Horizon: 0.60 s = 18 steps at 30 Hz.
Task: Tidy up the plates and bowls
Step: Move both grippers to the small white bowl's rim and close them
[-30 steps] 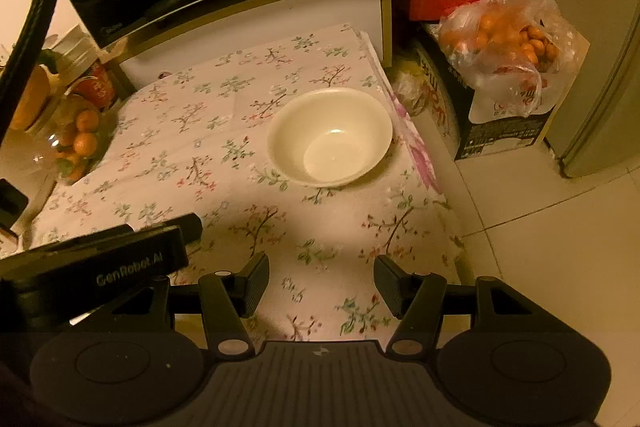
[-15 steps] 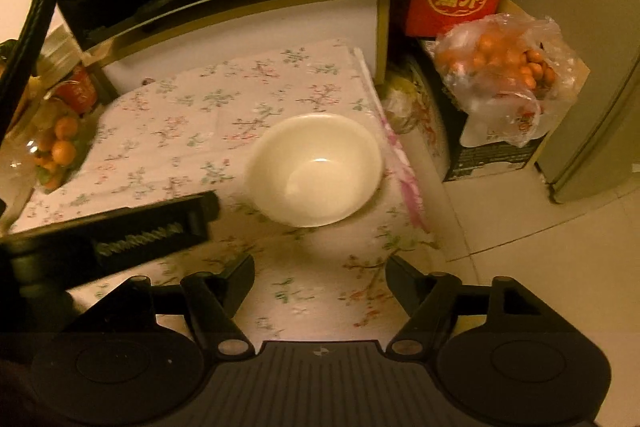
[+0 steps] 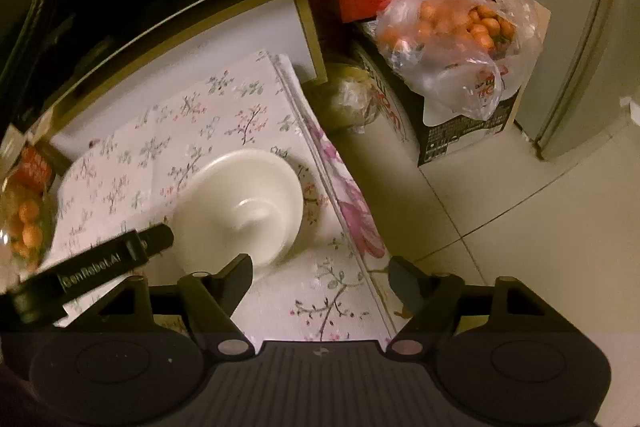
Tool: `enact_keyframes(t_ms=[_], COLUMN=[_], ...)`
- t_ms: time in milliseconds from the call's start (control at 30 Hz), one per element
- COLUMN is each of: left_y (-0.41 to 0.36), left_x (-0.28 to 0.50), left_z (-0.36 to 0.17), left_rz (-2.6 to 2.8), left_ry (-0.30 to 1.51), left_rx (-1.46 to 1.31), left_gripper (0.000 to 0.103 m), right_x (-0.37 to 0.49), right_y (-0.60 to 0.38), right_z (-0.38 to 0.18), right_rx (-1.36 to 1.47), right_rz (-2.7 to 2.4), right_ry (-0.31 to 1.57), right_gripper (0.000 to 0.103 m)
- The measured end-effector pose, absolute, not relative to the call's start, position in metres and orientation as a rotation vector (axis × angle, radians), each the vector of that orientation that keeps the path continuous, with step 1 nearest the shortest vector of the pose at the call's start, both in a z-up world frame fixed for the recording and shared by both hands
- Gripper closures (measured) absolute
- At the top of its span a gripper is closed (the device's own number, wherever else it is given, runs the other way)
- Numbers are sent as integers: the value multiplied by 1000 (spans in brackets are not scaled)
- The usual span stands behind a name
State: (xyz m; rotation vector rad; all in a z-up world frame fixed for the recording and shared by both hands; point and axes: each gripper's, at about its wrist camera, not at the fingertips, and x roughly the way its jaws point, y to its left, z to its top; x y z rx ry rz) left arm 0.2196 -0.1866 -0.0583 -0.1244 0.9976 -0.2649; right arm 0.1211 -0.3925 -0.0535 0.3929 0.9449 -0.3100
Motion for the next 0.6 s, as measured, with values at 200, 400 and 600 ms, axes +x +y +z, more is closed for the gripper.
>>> enact_keyframes(t_ms=[200, 400, 600], left_y=[-188, -189, -196], left_x=[228, 233, 230], left_z=[-63, -70, -73], left_rz=[-257, -258, -283], left_ry=[1006, 1022, 1016], left_rx=[-144, -154, -133], left_gripper=[17, 18, 44], right_x=[133, 140, 145], right_y=[-397, -395, -399], right_z=[-66, -72, -78], right_rx=[459, 472, 489], right_rz=[-310, -303, -304], right_ry=[964, 969, 968], right_gripper=[42, 44, 58])
